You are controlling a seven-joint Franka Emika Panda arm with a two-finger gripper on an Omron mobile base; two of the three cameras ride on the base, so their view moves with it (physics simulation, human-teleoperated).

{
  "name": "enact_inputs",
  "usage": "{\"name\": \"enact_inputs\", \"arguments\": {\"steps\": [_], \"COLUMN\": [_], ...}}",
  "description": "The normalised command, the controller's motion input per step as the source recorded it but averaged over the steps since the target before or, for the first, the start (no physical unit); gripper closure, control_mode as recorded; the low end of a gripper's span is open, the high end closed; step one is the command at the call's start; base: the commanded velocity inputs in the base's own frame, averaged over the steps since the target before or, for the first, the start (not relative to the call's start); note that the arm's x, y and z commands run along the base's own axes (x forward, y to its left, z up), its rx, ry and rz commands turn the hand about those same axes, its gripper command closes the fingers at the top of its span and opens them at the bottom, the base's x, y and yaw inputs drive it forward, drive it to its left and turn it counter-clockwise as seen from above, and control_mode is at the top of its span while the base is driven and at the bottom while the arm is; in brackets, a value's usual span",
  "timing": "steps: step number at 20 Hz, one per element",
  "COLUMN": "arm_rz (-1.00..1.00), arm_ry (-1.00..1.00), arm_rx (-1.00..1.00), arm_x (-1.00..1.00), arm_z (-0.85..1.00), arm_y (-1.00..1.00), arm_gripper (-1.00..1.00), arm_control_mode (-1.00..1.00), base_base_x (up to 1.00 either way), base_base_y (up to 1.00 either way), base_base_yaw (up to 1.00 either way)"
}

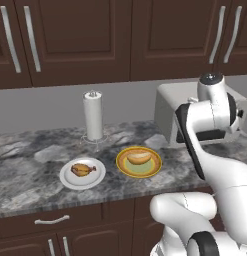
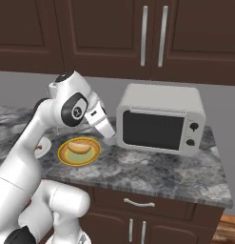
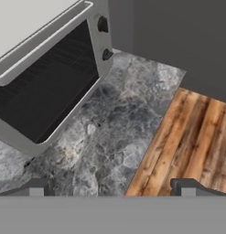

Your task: Open the toaster oven door. Place the hotdog bun on the top rack in the toaster oven and place the chicken drumstick on the bottom rack.

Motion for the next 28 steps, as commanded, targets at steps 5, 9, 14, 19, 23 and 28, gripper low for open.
{"name": "enact_inputs", "arguments": {"steps": [5,9,14,19,23,28], "arm_rz": [0.00,0.00,0.00,-0.01,-0.06,-0.03], "arm_ry": [0.00,-0.01,0.00,0.00,0.00,0.01], "arm_rx": [0.00,0.00,0.00,0.00,0.00,-0.01], "arm_x": [-0.06,-0.07,-0.05,-0.06,-0.13,-0.08], "arm_z": [-0.01,-0.05,-0.03,-0.02,-0.04,-0.09], "arm_y": [-0.23,-0.27,-0.29,-0.25,-0.20,-0.16], "arm_gripper": [-1.00,-1.00,-1.00,-1.00,-1.00,-1.00], "arm_control_mode": [-1.00,-1.00,-1.00,-1.00,-1.00,-1.00], "base_base_x": [0.00,0.00,0.00,0.00,0.00,0.00], "base_base_y": [0.00,0.00,0.00,0.00,0.00,0.00], "base_base_yaw": [0.00,0.00,0.00,0.00,0.00,0.00]}}
